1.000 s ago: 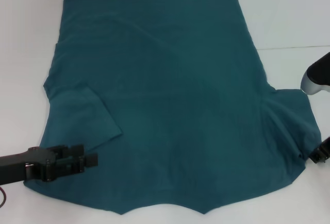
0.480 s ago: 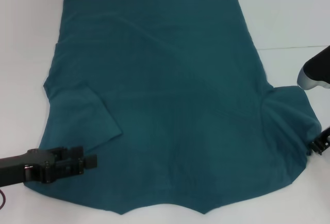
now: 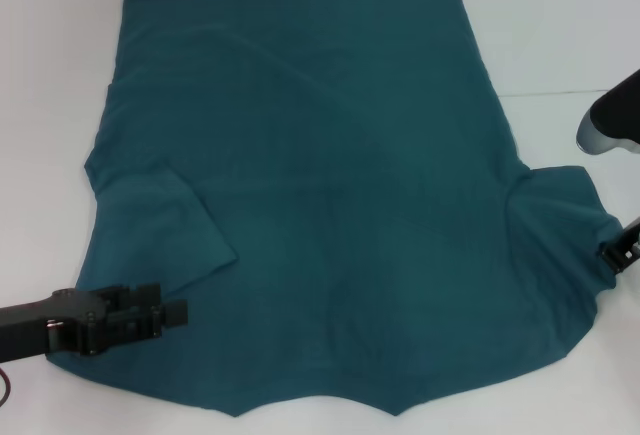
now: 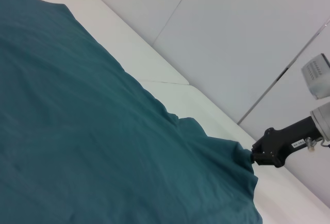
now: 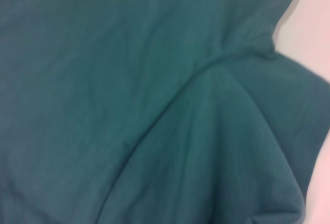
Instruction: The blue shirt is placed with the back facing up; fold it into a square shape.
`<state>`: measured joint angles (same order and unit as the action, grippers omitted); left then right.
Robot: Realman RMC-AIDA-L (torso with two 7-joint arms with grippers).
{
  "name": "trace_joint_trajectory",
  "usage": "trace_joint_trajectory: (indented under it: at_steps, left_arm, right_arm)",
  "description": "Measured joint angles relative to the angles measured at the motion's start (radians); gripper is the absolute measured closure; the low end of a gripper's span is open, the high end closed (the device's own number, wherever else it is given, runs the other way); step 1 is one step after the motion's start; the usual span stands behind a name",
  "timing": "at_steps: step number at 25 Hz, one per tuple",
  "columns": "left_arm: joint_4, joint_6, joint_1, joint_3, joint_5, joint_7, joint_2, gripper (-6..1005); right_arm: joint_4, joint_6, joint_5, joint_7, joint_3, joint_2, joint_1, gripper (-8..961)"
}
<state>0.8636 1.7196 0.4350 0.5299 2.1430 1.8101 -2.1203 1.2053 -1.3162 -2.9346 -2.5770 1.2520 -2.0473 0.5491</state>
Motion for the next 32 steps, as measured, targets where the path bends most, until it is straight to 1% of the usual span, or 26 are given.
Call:
trace_joint_trajectory:
  at_steps: [2,6,10,12,18,28,32]
  left_arm:
    - [0.0,0.0,0.0,-0.001,0.0,0.0,-0.001,292]
    - [0.0,-0.001,-0.001,-0.002,0.001,0.0,-0.001,293]
    - [0.0,-0.002,-0.005,-0.002,0.001,-0.001,-0.001,293]
    - [0.0,-0.004,-0.009,-0.002,0.001,-0.002,-0.001,294]
    - [0.004,-0.012,-0.024,-0.005,0.002,-0.001,-0.001,295]
    - [0.003,-0.004,-0.033,-0.029,0.003,0.001,-0.001,296]
    - [0.004,-0.003,-0.035,-0.029,0.004,0.002,-0.001,297]
  right_arm:
    - [0.024,0.0,0.0,0.004,0.004,-0.002,-0.003,950]
    - [0.088,0.001,0.0,0.009,0.035,-0.01,-0.008,945]
    - [0.152,-0.001,0.0,0.025,0.096,-0.031,-0.012,940]
    - [0.167,-0.002,0.0,0.025,0.135,-0.035,-0.009,937]
    - [0.189,0.01,0.0,0.029,0.23,-0.041,0.008,930]
    - [0.185,0.062,0.002,0.042,0.311,-0.05,0.026,917]
    - [0.173,0.07,0.003,0.052,0.366,-0.05,0.031,912]
